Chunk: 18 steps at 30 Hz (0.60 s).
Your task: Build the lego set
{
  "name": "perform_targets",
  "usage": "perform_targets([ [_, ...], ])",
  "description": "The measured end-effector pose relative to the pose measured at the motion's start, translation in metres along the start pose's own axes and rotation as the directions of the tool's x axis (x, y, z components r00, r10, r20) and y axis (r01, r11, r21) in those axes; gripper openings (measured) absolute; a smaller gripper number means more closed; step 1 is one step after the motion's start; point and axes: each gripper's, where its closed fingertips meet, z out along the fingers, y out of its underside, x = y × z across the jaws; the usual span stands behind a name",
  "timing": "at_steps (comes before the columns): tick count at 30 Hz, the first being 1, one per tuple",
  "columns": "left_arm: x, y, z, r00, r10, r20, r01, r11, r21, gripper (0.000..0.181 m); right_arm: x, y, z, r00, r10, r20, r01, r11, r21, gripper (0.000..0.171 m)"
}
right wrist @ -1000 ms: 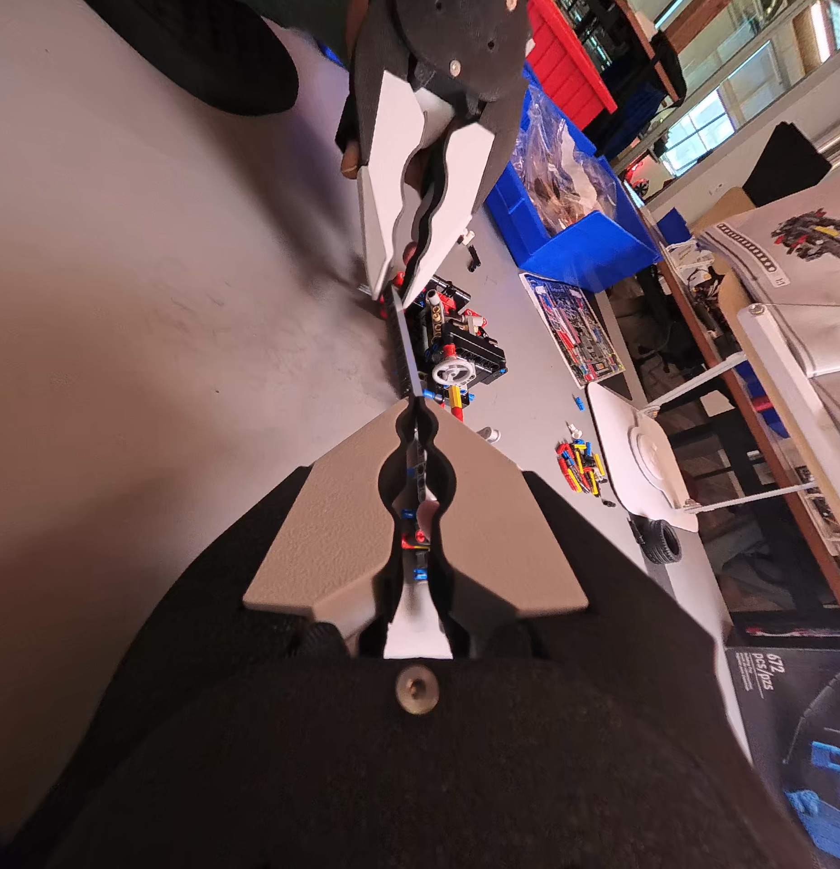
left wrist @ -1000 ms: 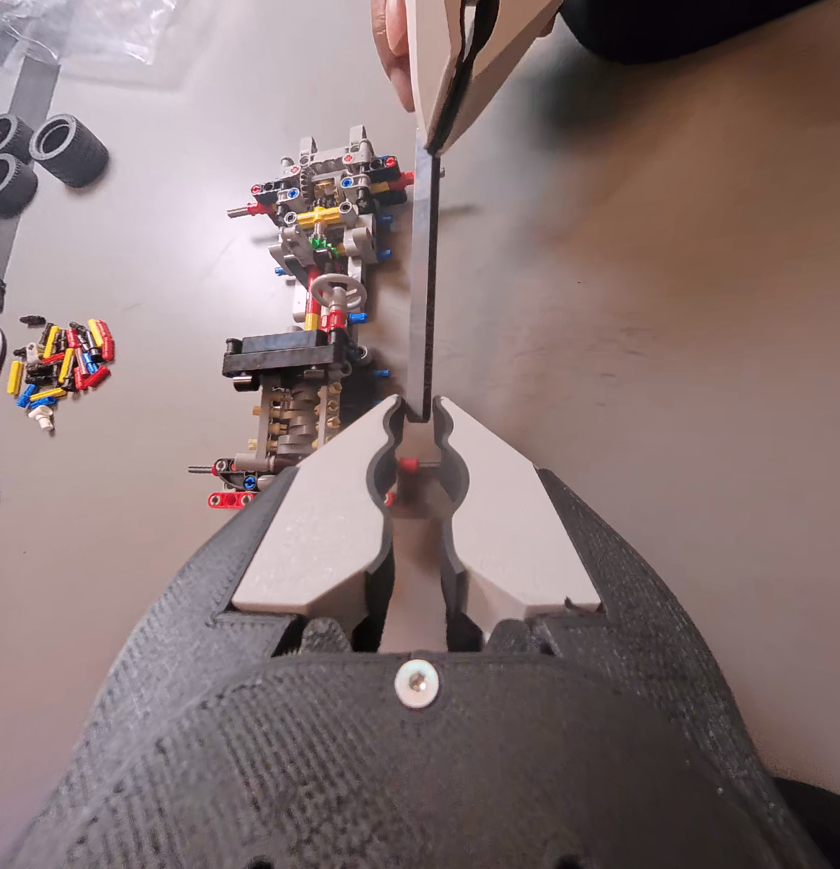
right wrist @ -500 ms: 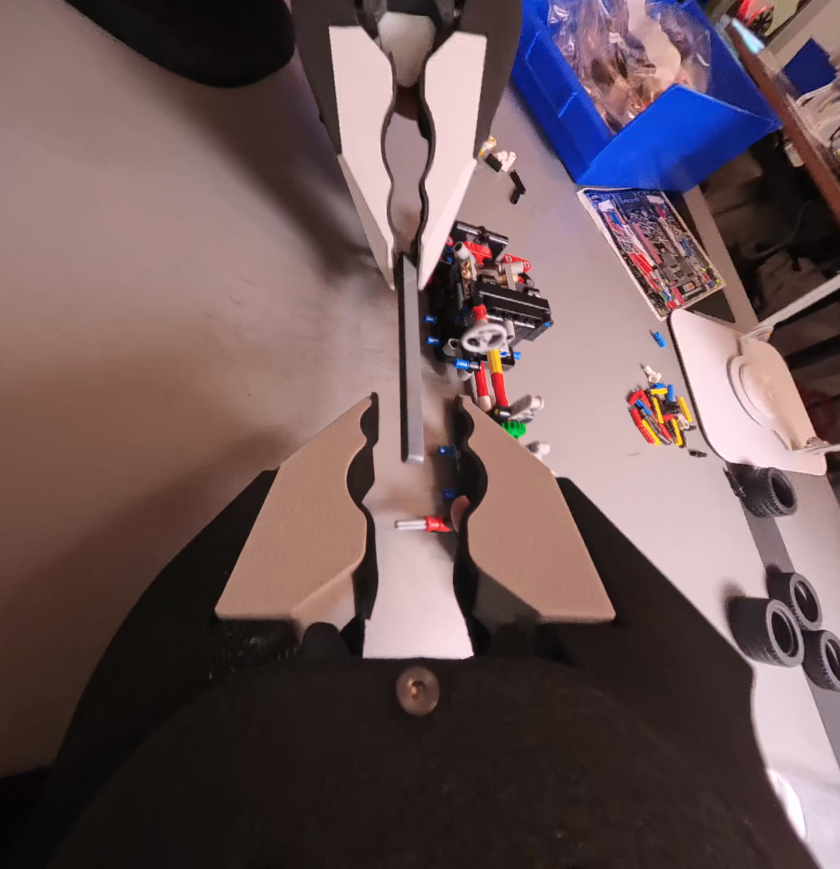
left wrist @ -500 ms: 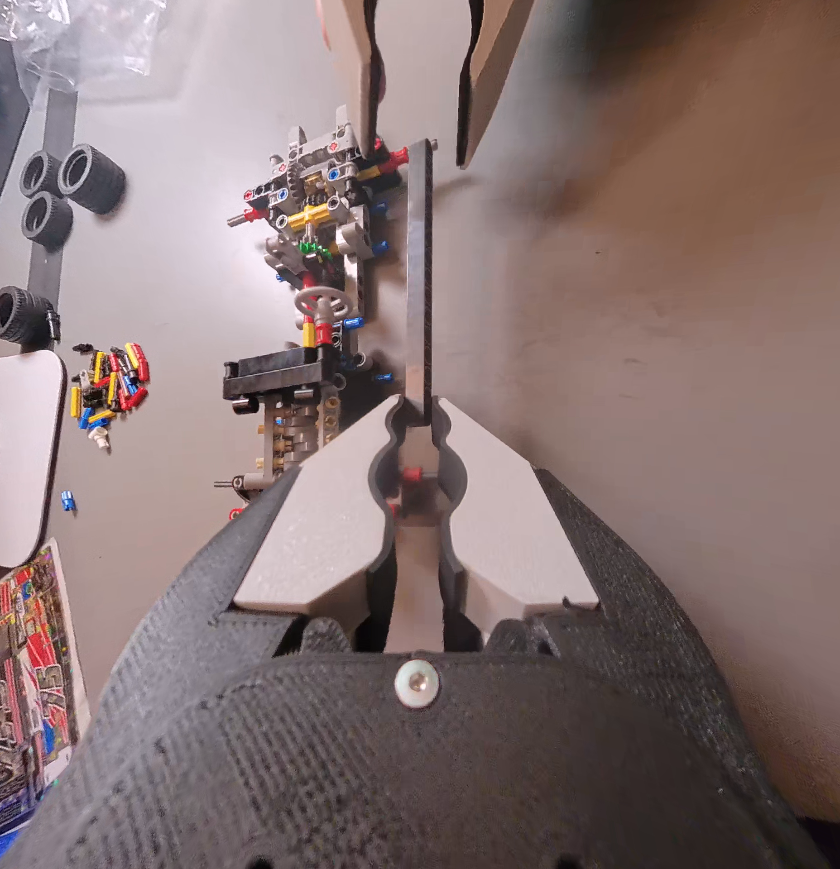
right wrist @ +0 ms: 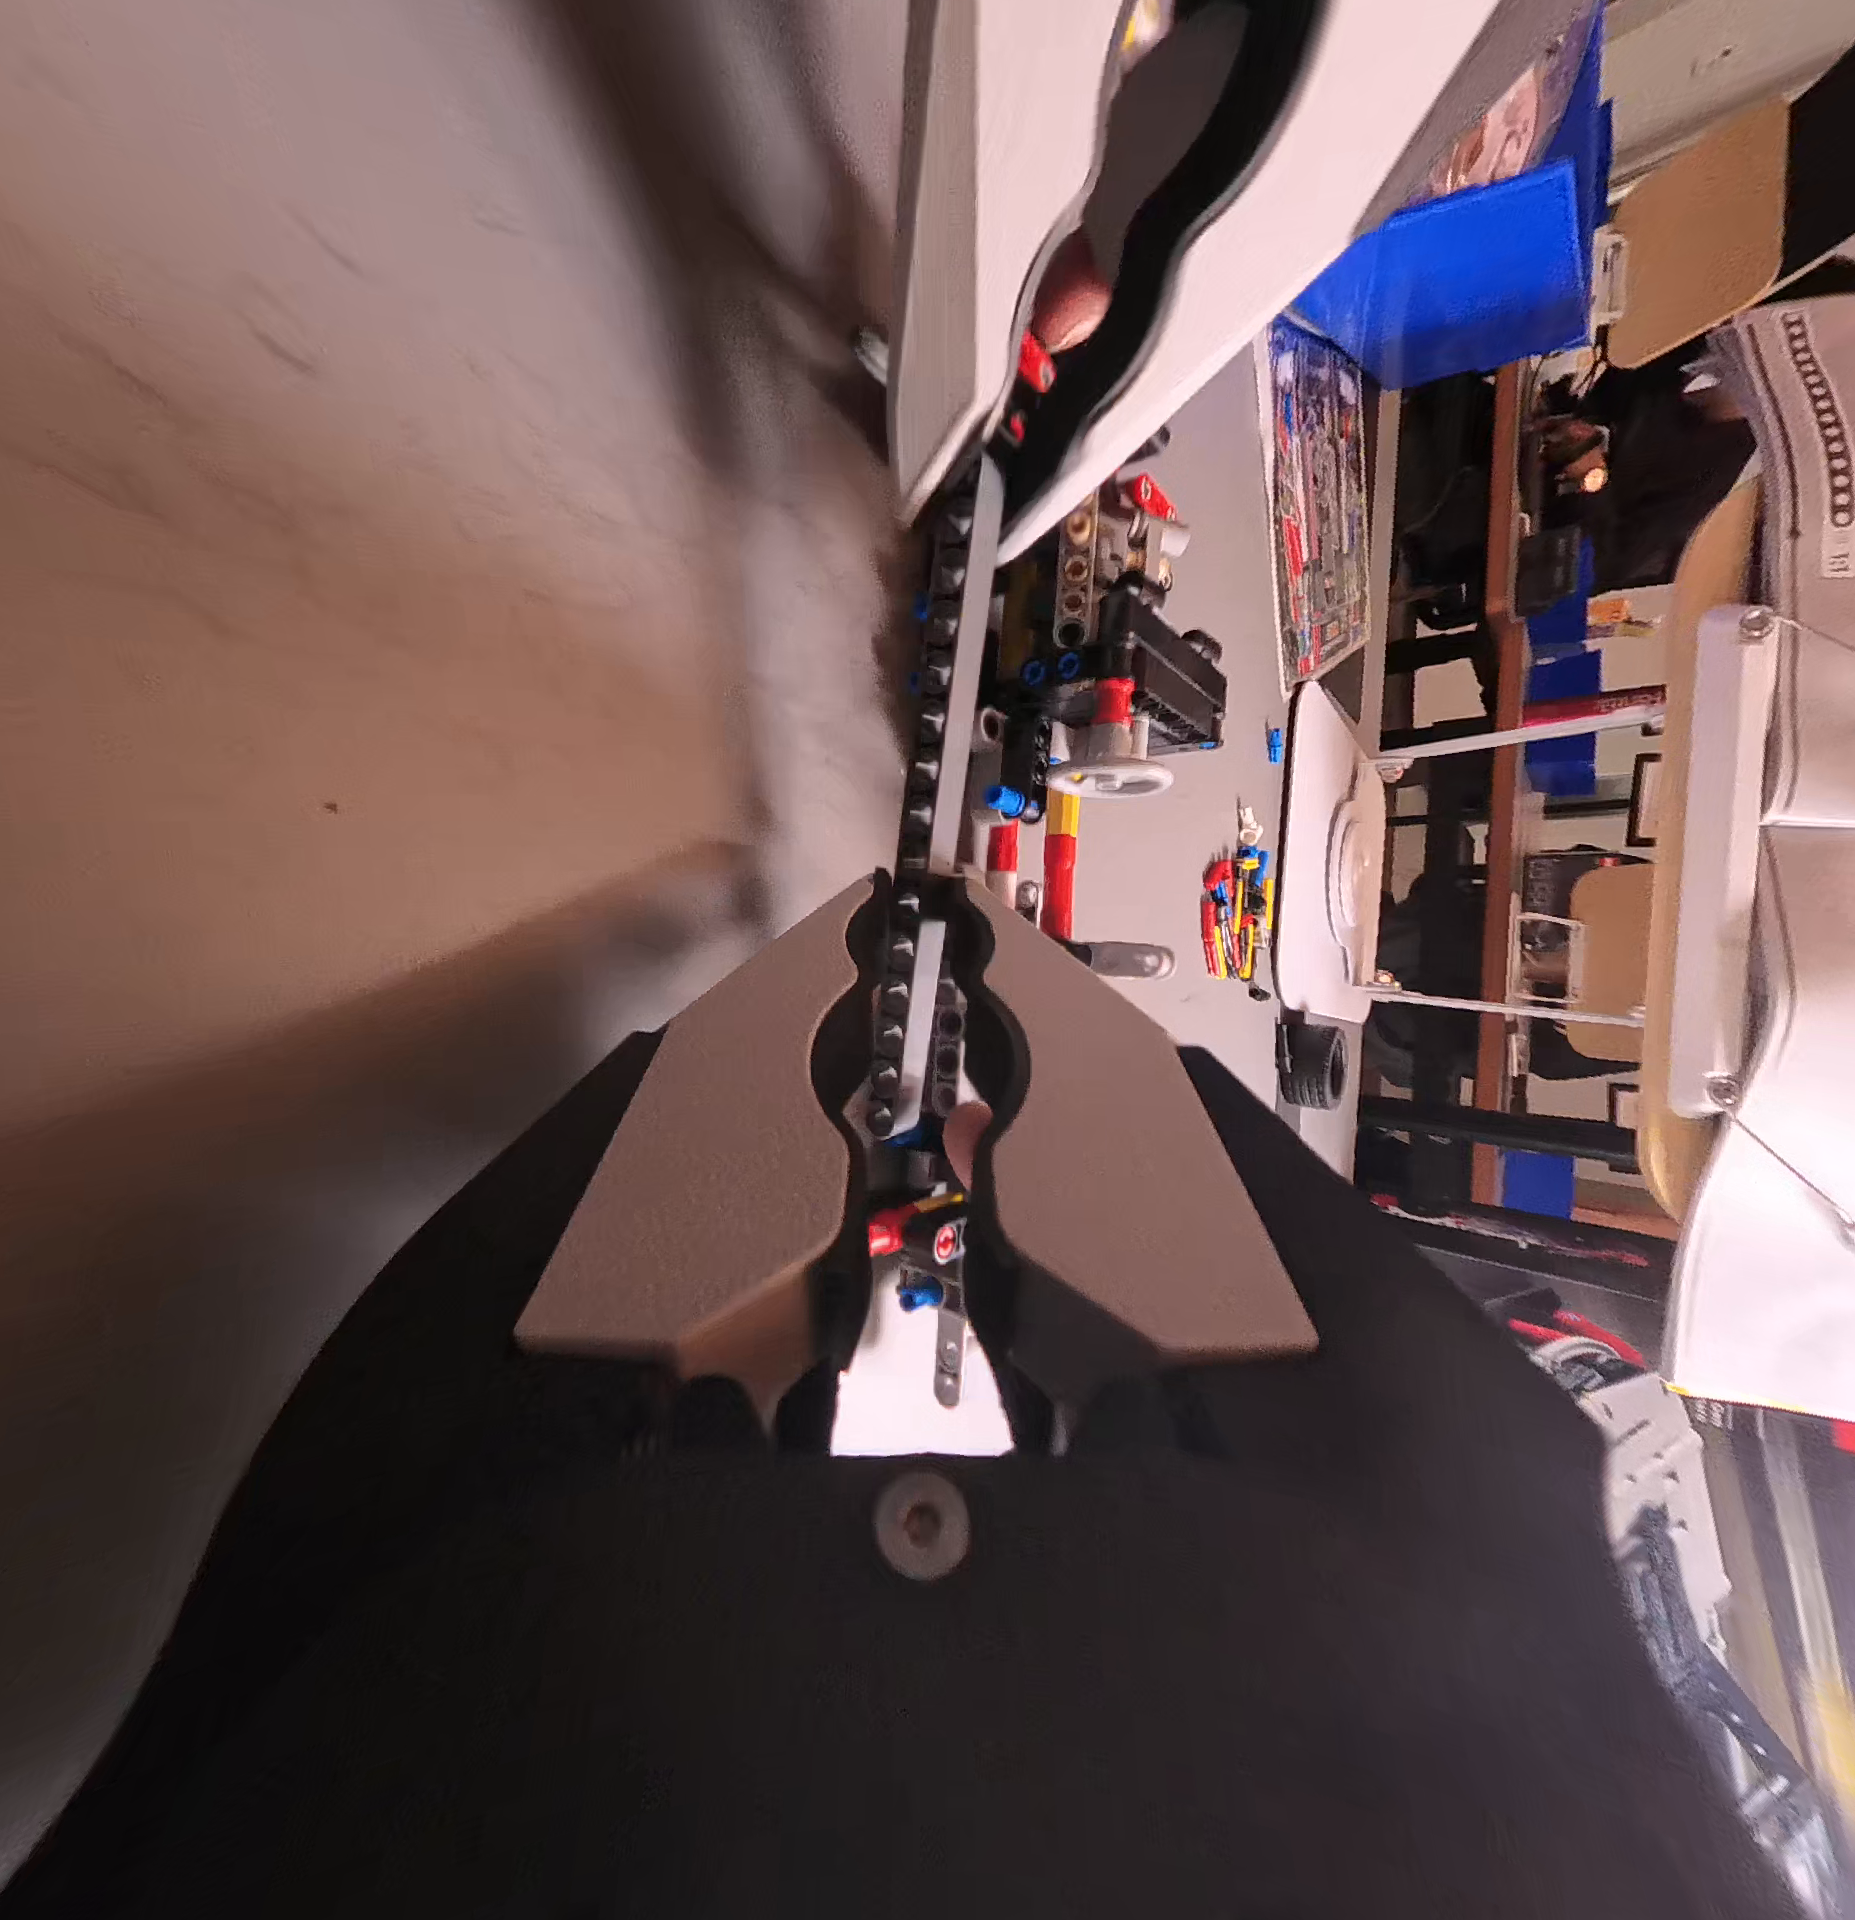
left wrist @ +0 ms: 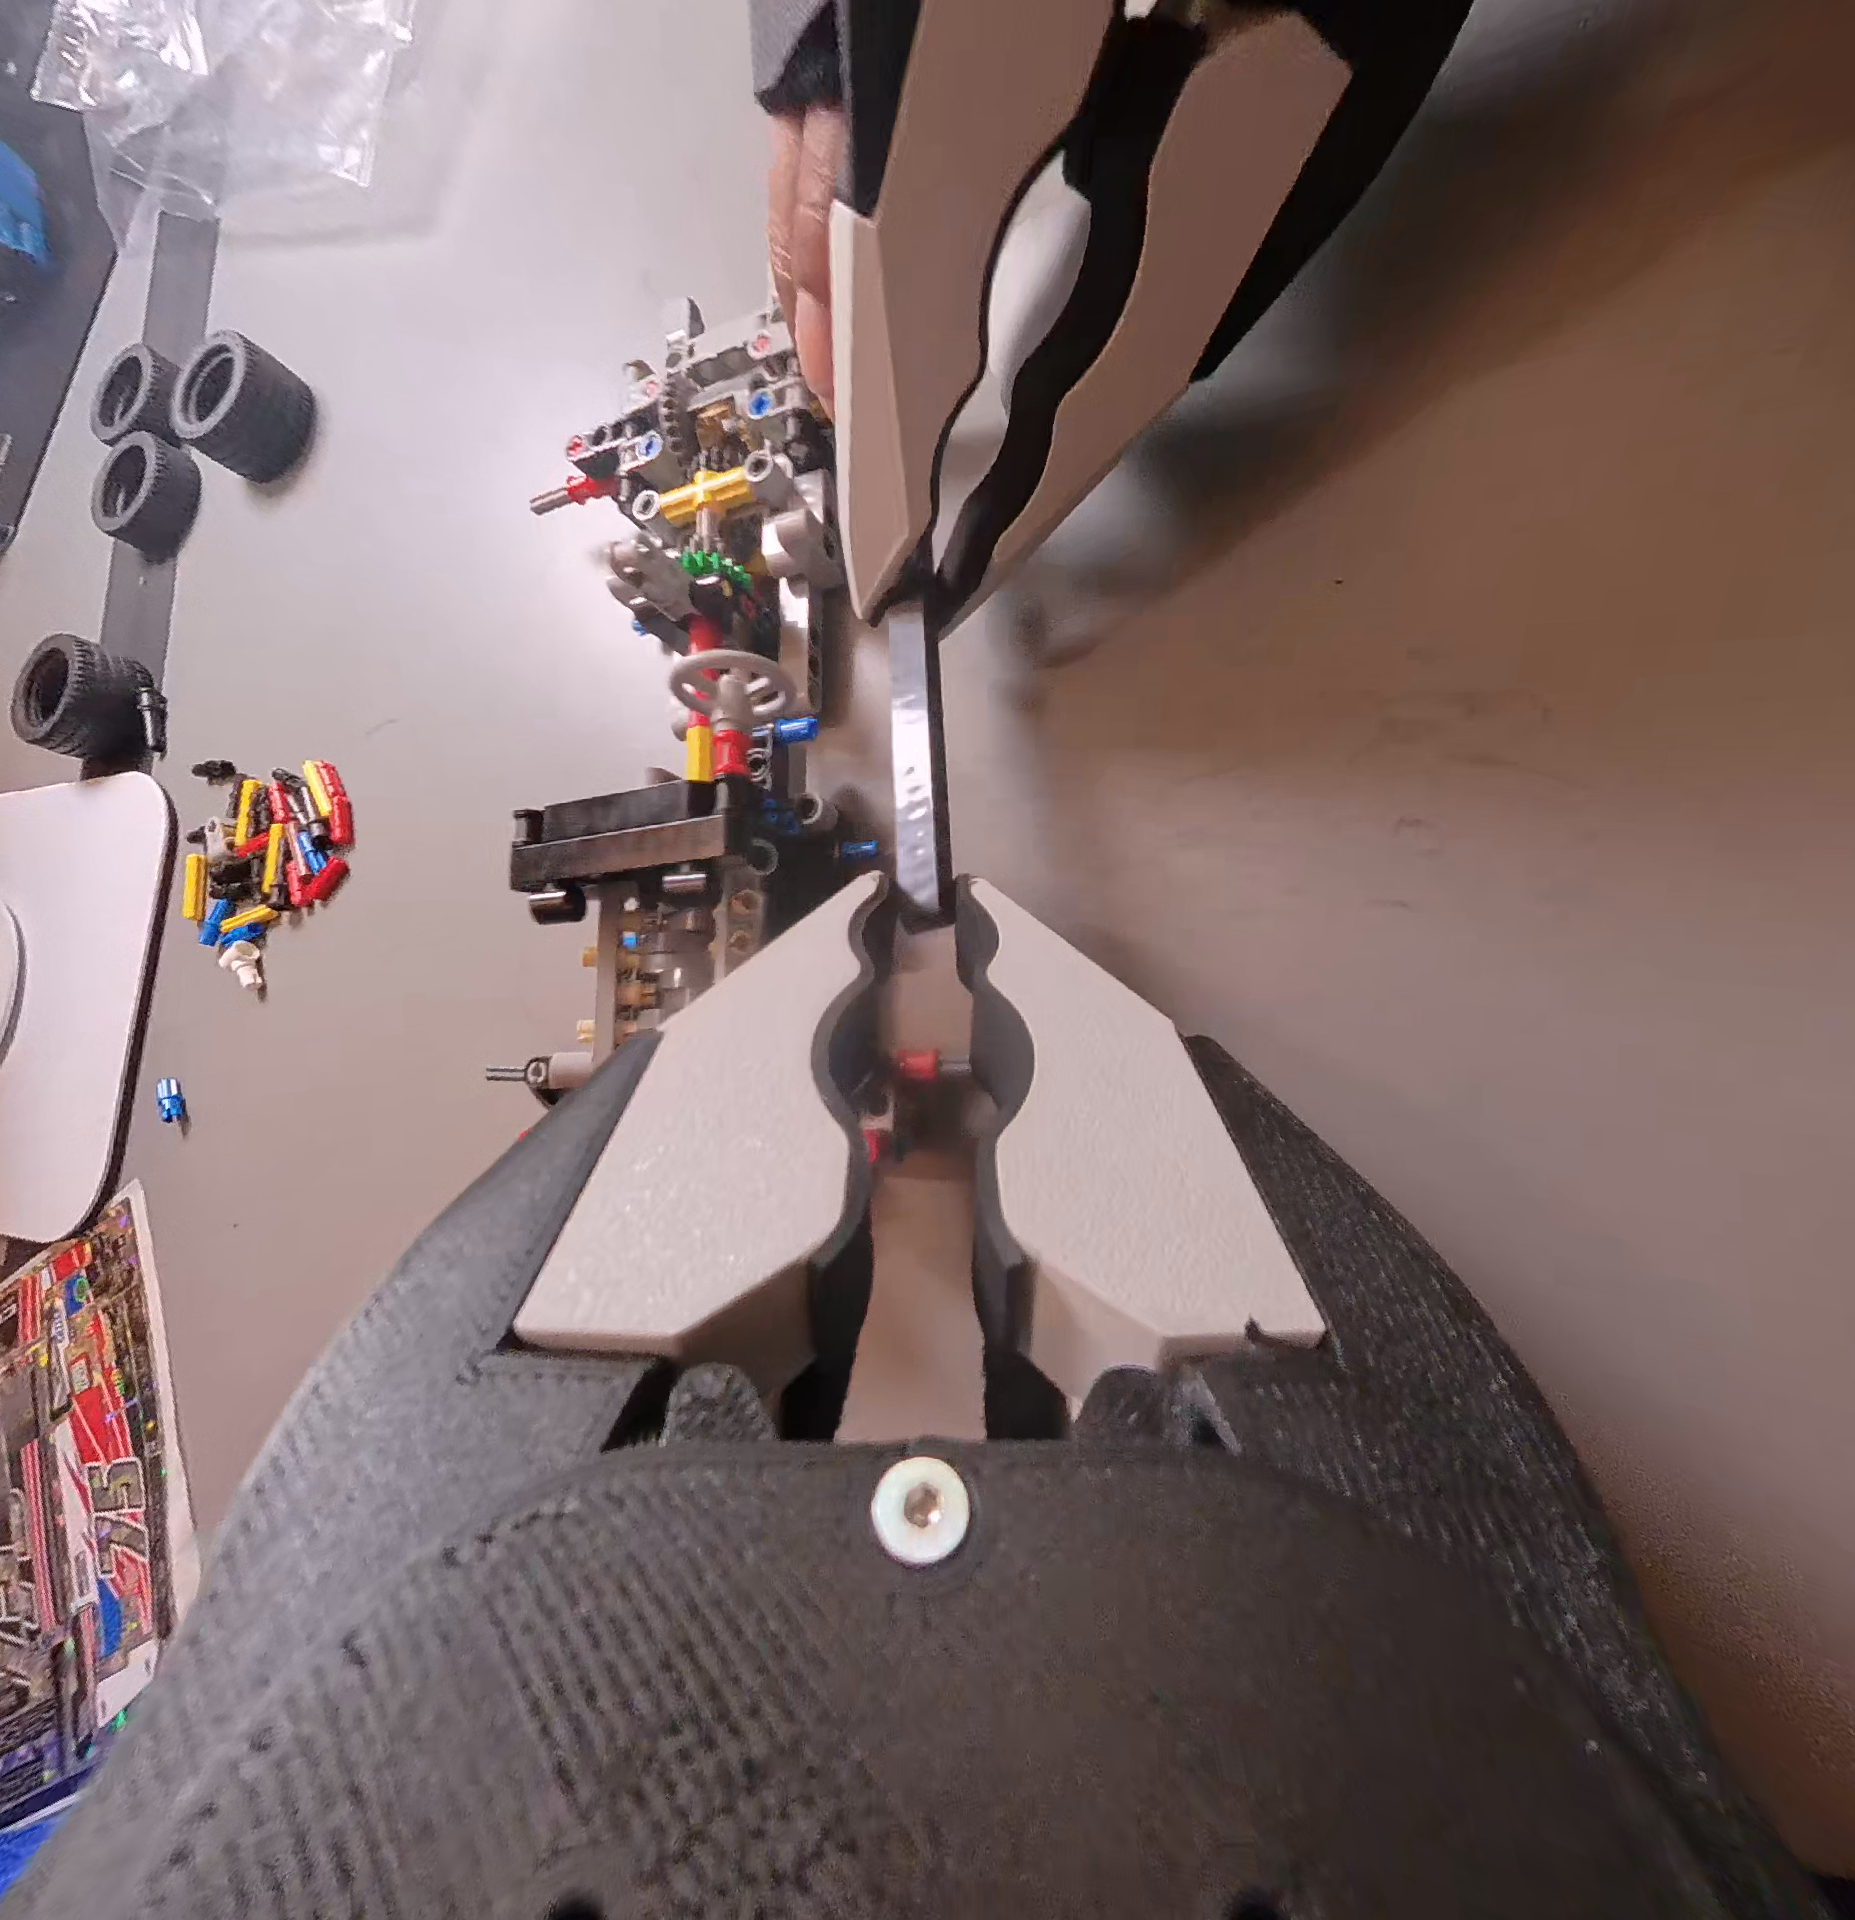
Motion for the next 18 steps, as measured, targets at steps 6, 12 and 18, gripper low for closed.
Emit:
perform_targets([
  [6, -0.028, 0.007, -0.017, 0.993, -0.112, 0.028, 0.11, 0.993, 0.046, 0.045, -0.002, 0.012, 0.003, 1.0, -0.014, 0.014, 0.015, 0.998, -0.054, 0.008],
  [12, -0.038, 0.007, -0.008, 0.994, -0.105, -0.004, 0.105, 0.994, -0.019, 0.078, -0.003, 0.02, 0.002, 0.999, -0.017, 0.032, 0.024, 0.977, -0.213, 0.008],
  [18, -0.042, 0.004, 0.009, 0.995, -0.086, -0.055, 0.083, 0.995, -0.062, 0.094, -0.004, 0.016, 0.003, 0.999, 0.007, 0.048, 0.007, 0.957, -0.29, 0.008],
])
